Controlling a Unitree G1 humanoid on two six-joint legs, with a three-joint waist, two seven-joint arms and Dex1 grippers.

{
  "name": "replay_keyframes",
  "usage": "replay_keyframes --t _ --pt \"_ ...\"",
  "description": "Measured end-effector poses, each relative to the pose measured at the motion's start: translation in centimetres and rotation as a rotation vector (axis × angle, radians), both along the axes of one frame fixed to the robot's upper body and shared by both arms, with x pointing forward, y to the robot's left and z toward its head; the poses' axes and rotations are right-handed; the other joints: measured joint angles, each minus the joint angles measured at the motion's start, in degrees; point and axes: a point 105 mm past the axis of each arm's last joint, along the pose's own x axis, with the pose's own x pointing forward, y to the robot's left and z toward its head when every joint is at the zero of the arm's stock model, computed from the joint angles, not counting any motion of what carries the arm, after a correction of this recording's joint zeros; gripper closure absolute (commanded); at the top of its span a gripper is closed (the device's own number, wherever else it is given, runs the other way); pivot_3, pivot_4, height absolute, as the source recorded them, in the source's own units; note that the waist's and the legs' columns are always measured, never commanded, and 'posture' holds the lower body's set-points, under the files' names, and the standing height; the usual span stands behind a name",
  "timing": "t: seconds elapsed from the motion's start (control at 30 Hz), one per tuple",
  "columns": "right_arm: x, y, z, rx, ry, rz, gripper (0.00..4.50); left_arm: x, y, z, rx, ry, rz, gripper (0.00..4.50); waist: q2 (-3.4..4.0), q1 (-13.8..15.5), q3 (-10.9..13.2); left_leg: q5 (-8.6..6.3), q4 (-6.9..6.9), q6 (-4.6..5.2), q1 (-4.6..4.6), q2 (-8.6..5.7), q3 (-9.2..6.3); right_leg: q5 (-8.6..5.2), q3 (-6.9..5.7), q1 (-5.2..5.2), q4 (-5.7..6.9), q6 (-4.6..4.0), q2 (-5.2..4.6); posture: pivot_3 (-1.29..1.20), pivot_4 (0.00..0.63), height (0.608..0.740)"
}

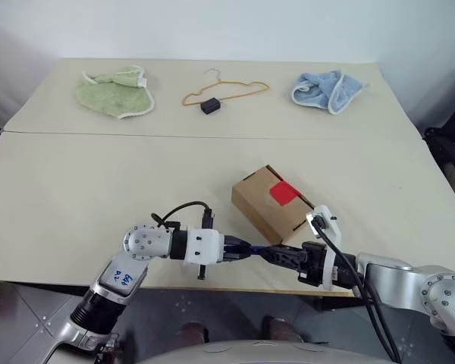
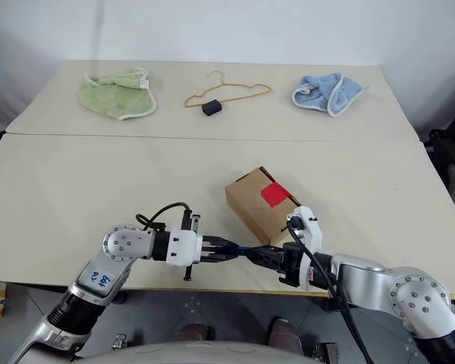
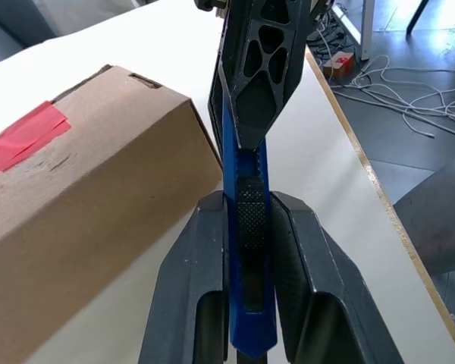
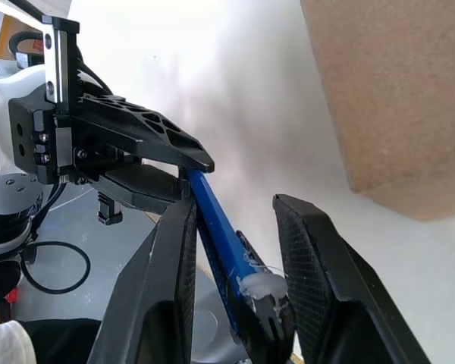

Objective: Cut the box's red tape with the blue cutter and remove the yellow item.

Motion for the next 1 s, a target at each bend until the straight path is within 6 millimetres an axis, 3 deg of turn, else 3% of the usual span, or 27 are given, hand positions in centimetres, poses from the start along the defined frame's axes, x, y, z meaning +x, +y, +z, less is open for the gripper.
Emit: replay_keyframes --t 0.13,0.3,0.4,0.47,0.6,0.77,0.9,1.0 --pt "-0.2 0.4 0.3 0.032 -0.006 0.026 4.35 0.1 0.0 -0.1 0.008 -0.001 0.004 4.08 0.0 0.0 0.0 0.0 0.0 0.0 0.0 0.0 0.0 0.0 0.0 0.0 0.0 0.0 0.0 0.0 0.15 0.74" --pt "-0.2 0.4 0.3 0.034 -0.007 0.031 4.33 0.1 0.0 -0.1 0.008 0.002 0.003 4.08 0.0 0.0 0.0 0.0 0.01 0.0 -0.01 0.0 0.0 0.01 0.0 0.0 0.0 0.01 0.0 0.0 0.15 0.74" --pt "-0.2 0.4 0.3 0.028 -0.009 0.037 4.33 -0.1 0.1 0.0 -0.014 0.047 -0.006 3.1 0.0 0.0 0.0 0.0 0.01 0.0 -0.01 0.0 -0.01 0.0 0.0 0.0 0.0 0.01 0.0 0.0 0.15 0.74" --pt "0.1 -0.1 0.2 0.018 -0.015 0.025 4.33 -1.3 0.7 0.7 -0.043 0.111 -0.054 2.49 0.01 -0.1 0.0 0.0 0.01 0.0 -0.05 0.0 -0.01 0.0 0.0 -0.05 0.01 0.0 0.0 0.0 0.15 0.74" --pt "0.0 -1.2 1.0 0.0 -0.047 0.03 4.33 -2.1 4.2 2.8 -0.089 0.315 -0.024 2.45 0.04 -0.3 0.0 0.0 0.0 0.0 -0.03 0.06 -0.04 -0.01 -0.01 -0.08 0.07 -0.02 0.04 0.0 0.15 0.74" --pt "-0.9 -3.2 2.7 -0.028 -0.104 0.04 4.33 -0.4 9.5 5.0 -0.12 0.444 0.153 2.45 0.08 0.1 0.0 -0.12 0.05 0.21 -0.05 0.01 -0.04 -0.01 -0.01 -0.06 0.08 -0.02 0.04 0.0 0.15 0.74" --pt "-1.8 -4.9 5.9 -0.032 -0.184 0.055 4.33 2.0 12.6 4.7 -0.221 0.529 0.278 3.35 0.05 0.1 0.1 -0.12 0.03 0.22 -0.06 0.03 -0.03 -0.01 -0.03 -0.06 0.06 -0.02 0.04 0.0 0.15 0.74" --pt "-2.1 -5.8 7.3 -0.047 -0.23 0.064 4.33 3.2 12.0 4.5 -0.28 0.55 0.276 4.24 0.0 0.1 0.1 -0.1 0.05 0.18 -0.08 0.02 -0.03 0.0 -0.03 -0.05 0.06 0.0 0.04 0.0 0.15 0.74"
